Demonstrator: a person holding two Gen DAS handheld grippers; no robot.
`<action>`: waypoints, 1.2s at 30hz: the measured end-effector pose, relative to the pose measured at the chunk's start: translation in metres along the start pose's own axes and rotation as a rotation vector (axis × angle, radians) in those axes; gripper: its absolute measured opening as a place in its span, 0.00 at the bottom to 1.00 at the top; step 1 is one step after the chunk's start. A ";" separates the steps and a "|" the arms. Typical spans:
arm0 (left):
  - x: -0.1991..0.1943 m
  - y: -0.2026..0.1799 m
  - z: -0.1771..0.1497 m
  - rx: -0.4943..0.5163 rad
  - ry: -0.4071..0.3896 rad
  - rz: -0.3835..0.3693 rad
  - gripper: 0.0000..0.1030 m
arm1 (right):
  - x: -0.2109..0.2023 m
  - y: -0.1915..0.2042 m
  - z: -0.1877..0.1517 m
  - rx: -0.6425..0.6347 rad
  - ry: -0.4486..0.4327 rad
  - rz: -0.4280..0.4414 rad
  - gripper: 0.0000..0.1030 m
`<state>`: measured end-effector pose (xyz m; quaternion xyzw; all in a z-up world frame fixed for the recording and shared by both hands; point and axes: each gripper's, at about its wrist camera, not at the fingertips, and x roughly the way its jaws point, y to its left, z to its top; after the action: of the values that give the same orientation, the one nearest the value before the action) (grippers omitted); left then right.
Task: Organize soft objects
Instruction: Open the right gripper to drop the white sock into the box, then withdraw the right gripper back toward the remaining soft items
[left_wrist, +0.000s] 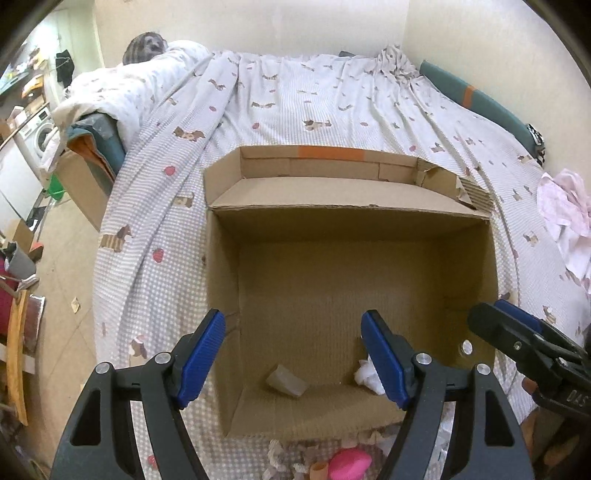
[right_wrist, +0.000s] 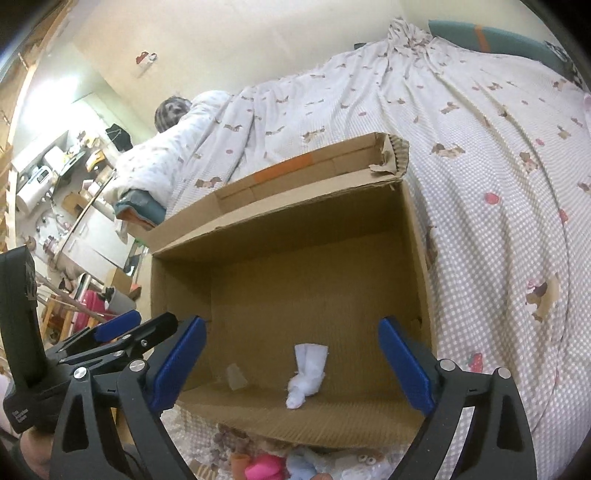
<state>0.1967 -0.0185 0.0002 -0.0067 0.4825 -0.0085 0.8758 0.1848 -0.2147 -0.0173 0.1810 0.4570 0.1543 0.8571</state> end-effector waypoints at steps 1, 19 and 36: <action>-0.003 0.001 -0.001 0.002 -0.003 0.001 0.72 | -0.002 0.001 -0.001 -0.003 0.000 0.000 0.97; -0.052 0.030 -0.054 -0.003 -0.018 0.031 0.72 | -0.036 0.005 -0.042 -0.060 0.021 -0.054 0.97; -0.060 0.047 -0.106 -0.068 -0.008 0.020 0.72 | -0.044 0.010 -0.094 -0.046 0.097 -0.187 0.97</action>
<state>0.0752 0.0290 -0.0069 -0.0318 0.4792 0.0166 0.8769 0.0814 -0.2086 -0.0295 0.1100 0.5093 0.0926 0.8485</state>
